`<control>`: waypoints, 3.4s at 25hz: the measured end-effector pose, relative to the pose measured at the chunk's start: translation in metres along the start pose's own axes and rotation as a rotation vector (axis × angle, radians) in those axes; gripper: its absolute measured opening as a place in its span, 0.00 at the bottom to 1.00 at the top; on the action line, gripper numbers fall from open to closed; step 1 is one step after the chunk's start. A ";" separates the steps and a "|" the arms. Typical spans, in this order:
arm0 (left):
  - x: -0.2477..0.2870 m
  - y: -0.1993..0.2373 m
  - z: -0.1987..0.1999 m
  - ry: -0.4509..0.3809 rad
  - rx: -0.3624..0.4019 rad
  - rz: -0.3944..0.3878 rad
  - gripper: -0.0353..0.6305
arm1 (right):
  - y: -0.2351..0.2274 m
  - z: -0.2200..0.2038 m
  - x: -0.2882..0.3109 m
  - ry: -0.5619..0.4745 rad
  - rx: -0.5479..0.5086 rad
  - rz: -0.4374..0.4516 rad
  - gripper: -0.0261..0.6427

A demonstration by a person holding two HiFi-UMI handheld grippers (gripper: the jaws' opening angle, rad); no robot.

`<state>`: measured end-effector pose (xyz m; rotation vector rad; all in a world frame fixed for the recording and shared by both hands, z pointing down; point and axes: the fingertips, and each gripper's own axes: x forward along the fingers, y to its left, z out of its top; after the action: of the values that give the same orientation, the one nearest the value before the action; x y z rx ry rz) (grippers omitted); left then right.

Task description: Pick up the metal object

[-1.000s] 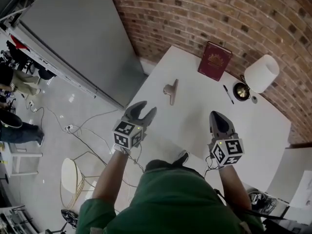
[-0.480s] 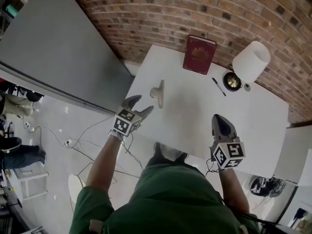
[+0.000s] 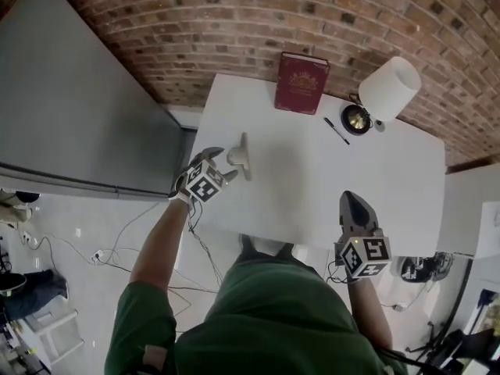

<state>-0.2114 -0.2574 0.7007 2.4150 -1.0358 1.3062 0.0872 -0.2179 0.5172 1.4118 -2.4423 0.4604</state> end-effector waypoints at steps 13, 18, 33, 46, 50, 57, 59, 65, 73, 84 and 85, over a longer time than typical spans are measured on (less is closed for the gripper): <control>0.073 0.002 -0.020 0.119 0.257 -0.189 0.52 | 0.025 -0.013 -0.010 0.012 0.051 -0.172 0.05; 0.092 -0.002 -0.028 0.160 0.285 -0.225 0.52 | 0.029 -0.024 -0.017 0.030 0.086 -0.206 0.04; 0.101 -0.004 -0.031 0.186 0.326 -0.289 0.50 | 0.047 -0.033 -0.020 0.061 0.082 -0.220 0.04; 0.079 -0.003 -0.033 0.056 0.098 -0.175 0.47 | 0.057 -0.033 -0.023 0.066 0.050 -0.177 0.04; 0.051 -0.002 -0.012 -0.044 -0.008 -0.131 0.47 | 0.061 -0.024 -0.013 0.043 0.044 -0.119 0.04; -0.005 0.002 0.025 -0.179 -0.129 -0.052 0.47 | 0.070 -0.001 0.011 0.002 0.019 -0.011 0.04; -0.018 0.004 0.035 -0.220 -0.134 -0.030 0.47 | 0.073 0.000 0.014 0.000 0.018 0.016 0.04; -0.063 0.013 0.080 -0.373 -0.218 0.022 0.47 | 0.071 0.008 0.020 -0.016 0.004 0.070 0.04; -0.121 0.002 0.153 -0.580 -0.292 0.029 0.47 | 0.057 0.031 0.014 -0.079 -0.044 0.075 0.05; -0.175 -0.021 0.207 -0.737 -0.326 0.095 0.47 | 0.029 0.065 0.009 -0.151 -0.102 0.070 0.04; -0.179 -0.022 0.209 -0.751 -0.343 0.099 0.47 | 0.026 0.069 0.008 -0.157 -0.104 0.068 0.04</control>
<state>-0.1255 -0.2554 0.4382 2.6180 -1.4099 0.1584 0.0547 -0.2403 0.4547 1.3734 -2.6029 0.2404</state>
